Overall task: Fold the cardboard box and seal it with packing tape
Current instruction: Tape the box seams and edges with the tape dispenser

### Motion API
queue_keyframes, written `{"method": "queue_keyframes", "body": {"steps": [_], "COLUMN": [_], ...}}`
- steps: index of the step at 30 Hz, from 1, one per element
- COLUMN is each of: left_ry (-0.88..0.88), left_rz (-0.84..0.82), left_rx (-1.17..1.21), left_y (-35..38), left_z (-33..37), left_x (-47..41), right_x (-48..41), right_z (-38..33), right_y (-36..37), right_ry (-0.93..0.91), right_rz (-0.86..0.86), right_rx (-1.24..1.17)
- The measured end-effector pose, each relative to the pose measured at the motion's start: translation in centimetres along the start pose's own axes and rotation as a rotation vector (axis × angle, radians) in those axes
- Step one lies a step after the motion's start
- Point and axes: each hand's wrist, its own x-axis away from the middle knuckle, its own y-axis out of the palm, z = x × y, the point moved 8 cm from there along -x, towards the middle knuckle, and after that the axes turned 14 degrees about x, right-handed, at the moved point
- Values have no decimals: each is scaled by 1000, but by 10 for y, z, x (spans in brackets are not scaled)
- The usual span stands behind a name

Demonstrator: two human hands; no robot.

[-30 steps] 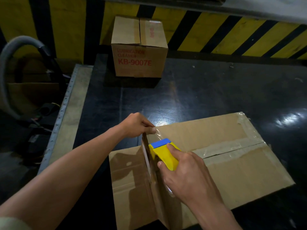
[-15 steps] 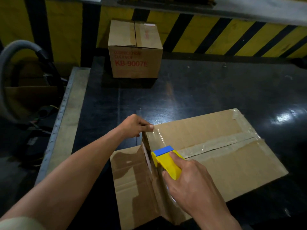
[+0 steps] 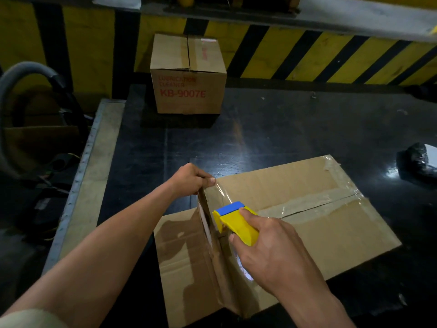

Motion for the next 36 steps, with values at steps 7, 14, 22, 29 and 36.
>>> {"method": "queue_keyframes", "body": {"steps": [7,14,22,29,36], "left_ry": [19,22,67,171,138], "left_rz": [26,42,61,111,202], "left_rx": [-83,-42,-104,-223,-91], "left_y": [3,1,3,12,10], "left_z": [5,0,5,14,3], "left_x": [-1,3,7,23,29], "right_x": [-3,0,8,5,12], "right_z": [1,-3,6,8,3], "right_y": [-12,-14,30,35,22], "right_ry": [-19,-45,-3,1,-47], "right_rz": [31,20,-145,-119,-102], "right_rx": [-5,-9,85,138,65]}}
